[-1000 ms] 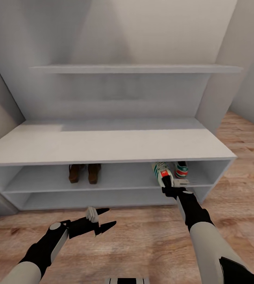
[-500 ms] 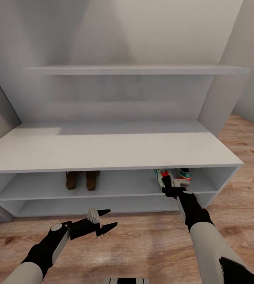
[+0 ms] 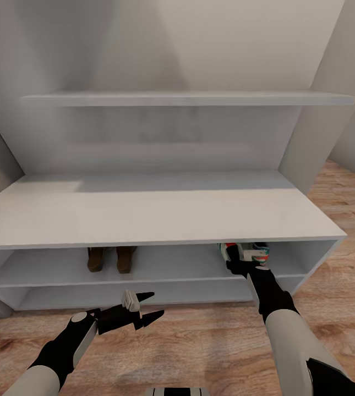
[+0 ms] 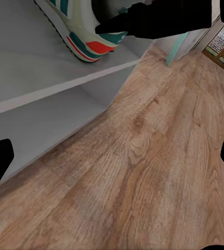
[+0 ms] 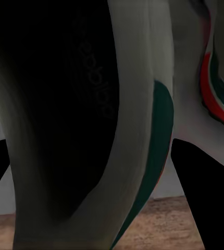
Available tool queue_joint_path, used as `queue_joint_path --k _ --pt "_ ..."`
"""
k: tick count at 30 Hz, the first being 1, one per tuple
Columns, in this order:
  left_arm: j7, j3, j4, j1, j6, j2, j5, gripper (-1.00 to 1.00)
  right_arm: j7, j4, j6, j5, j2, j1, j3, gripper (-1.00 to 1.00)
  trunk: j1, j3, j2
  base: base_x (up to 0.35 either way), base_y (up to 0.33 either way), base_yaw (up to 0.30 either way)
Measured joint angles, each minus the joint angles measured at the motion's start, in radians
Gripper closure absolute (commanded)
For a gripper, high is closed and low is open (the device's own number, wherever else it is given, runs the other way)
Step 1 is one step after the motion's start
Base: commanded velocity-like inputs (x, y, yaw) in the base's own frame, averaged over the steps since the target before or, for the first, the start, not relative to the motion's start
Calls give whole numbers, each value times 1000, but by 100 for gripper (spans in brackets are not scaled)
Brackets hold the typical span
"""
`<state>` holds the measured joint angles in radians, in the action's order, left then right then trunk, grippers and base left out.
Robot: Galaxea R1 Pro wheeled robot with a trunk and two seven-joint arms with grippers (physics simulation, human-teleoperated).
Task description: Pick up the two gym shoes and the two sandals from the corridor floor and place them onto the hallstand (shoe rack) in the corridor, making sure they are on the rack and not on the floor. Arrange them so the two gym shoes are next to each other and the two sandals are next to each other.
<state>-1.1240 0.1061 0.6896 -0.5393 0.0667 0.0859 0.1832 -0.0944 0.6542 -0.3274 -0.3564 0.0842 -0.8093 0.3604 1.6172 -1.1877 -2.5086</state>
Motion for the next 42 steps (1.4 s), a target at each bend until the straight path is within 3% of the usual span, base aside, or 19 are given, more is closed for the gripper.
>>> queue_joint_path --k 9,10,25,42 --pt "0 0 0 0 0 0 0 -100 0 0 0 0 0 0 0 100 0 0 0 88 -52 0" --pt "0 0 0 0 0 0 0 -100 0 0 0 0 0 0 0 -100 0 0 0 7 -4 0" --pt "0 -1 0 0 0 0 0 -100 0 0 0 0 0 0 0 -100 0 0 0 -23 0 0" --pt "-2 -2 0 0 0 0 0 -100 0 0 0 0 0 0 0 -100 1 0 0 -318 0 0"
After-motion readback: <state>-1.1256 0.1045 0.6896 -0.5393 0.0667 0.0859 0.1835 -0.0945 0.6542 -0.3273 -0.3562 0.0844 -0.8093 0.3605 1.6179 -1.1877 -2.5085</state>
